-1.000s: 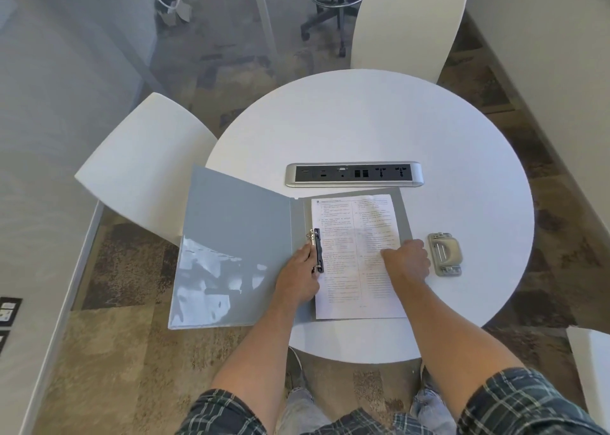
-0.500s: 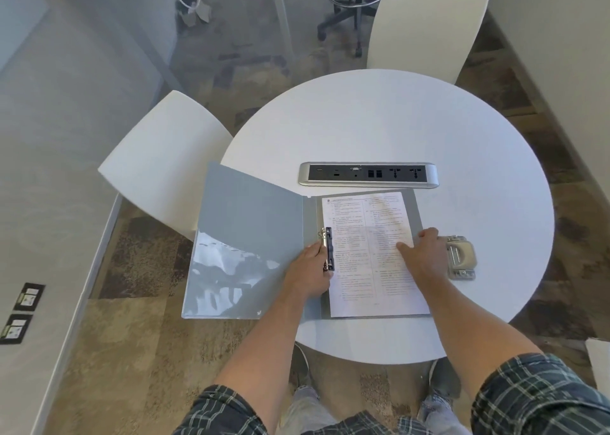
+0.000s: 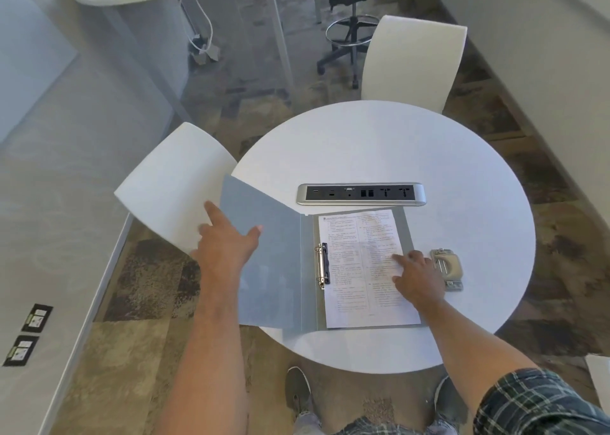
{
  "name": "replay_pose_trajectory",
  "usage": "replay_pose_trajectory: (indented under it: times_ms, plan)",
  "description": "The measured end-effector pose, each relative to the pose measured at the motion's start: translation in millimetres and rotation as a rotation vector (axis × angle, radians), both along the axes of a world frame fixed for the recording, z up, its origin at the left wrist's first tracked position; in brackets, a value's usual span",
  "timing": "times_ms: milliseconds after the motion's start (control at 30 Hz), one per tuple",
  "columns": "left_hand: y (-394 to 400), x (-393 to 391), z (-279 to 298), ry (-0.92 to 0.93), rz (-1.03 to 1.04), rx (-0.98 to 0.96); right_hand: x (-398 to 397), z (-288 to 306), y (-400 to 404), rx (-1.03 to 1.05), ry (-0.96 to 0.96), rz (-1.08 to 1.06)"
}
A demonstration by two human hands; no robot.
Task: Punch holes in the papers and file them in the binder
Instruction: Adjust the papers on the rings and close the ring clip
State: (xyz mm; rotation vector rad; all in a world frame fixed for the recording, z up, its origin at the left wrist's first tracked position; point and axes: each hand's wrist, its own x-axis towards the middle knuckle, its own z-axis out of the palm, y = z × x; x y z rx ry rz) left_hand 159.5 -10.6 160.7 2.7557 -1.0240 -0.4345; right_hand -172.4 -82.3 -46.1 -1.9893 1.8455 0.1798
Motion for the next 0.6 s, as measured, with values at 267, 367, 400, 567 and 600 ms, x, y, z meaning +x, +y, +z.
replay_pose_trajectory:
  times_ms: [267,367,400,567,600]
  plan:
    - [10.2,-50.6,26.6,0.452,-0.286,-0.231,-25.1,6.8,-5.4,0.098,-0.186,0.02]
    - [3.1,-99.2,4.9,0.621,-0.496,-0.144,-28.0,24.0,-9.1,0.122,-0.481,-0.169]
    - [0.2,-114.2,-10.2,0.596,-0.56,-0.078,-28.4,31.9,-11.3,0.174,-0.668,-0.259]
    - [-3.5,-159.0,-95.6,0.206,-0.83,0.265,-42.7,54.9,-23.3,0.394,-1.127,-0.479]
    - [-1.1,-161.3,-109.3,0.151,-0.859,0.327,-44.2,56.0,-21.6,0.36,-1.091,-0.48]
